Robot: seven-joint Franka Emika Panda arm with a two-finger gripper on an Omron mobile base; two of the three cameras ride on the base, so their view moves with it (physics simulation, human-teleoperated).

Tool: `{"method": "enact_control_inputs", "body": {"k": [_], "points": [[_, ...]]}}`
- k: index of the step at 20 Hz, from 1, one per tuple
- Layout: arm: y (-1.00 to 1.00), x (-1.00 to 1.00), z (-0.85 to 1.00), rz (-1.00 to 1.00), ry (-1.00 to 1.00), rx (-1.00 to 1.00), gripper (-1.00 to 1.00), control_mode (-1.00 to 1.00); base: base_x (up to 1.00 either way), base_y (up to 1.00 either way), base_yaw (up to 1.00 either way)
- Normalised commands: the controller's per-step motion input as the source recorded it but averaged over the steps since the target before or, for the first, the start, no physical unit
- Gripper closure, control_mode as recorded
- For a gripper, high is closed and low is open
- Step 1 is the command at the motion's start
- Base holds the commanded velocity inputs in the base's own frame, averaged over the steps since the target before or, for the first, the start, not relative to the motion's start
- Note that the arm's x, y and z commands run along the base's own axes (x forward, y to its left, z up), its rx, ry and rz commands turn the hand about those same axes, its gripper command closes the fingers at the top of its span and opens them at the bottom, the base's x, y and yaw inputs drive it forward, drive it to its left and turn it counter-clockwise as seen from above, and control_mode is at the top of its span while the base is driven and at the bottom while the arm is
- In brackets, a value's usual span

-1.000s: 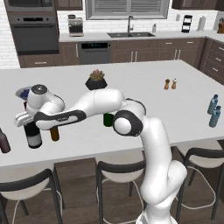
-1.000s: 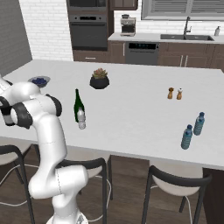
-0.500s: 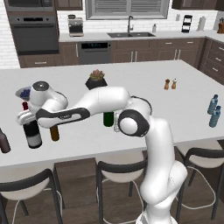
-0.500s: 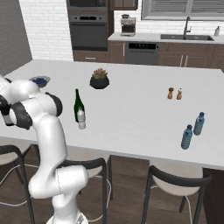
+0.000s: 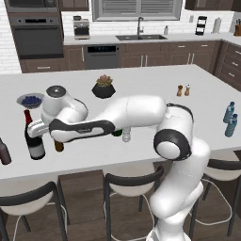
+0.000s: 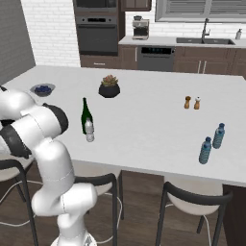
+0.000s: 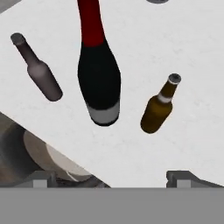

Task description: Move the plastic bottles in the middle to the plastics group, and the glass bottles in the middle to the glass group.

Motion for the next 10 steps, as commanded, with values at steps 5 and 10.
{"method": "enact_control_inputs", "body": {"k": [5,10], "points": [[-1.00,-0.30,0.30,-0.07,0.02,0.01,-1.00,-1.00,0.00,0.00,0.00],[-1.00,-0.02,0.03,-0.11,0.04,0.00,-1.00,-1.00,0.00,0.00,0.00]]}}
